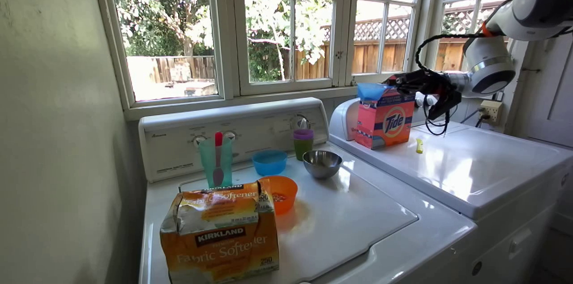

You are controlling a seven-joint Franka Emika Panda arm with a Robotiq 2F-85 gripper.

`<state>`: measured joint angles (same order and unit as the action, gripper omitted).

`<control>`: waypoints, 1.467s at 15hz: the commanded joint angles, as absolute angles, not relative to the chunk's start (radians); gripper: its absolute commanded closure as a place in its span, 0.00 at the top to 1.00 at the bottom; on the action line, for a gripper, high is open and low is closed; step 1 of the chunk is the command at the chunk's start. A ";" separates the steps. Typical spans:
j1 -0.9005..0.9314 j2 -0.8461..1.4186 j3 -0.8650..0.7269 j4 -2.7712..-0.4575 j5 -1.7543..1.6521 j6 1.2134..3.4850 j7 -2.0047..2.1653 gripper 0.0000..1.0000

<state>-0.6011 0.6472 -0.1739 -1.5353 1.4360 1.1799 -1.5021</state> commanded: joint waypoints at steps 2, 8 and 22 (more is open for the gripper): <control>-0.574 0.472 -0.243 -1.767 1.474 1.238 -1.531 0.01; -0.550 0.333 -0.300 -1.904 1.532 1.281 -1.515 0.01; -0.499 0.354 -0.354 -1.756 1.584 1.414 -1.408 0.01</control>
<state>-0.5111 0.3347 -0.3255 -1.8275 1.5466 1.3526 -1.4761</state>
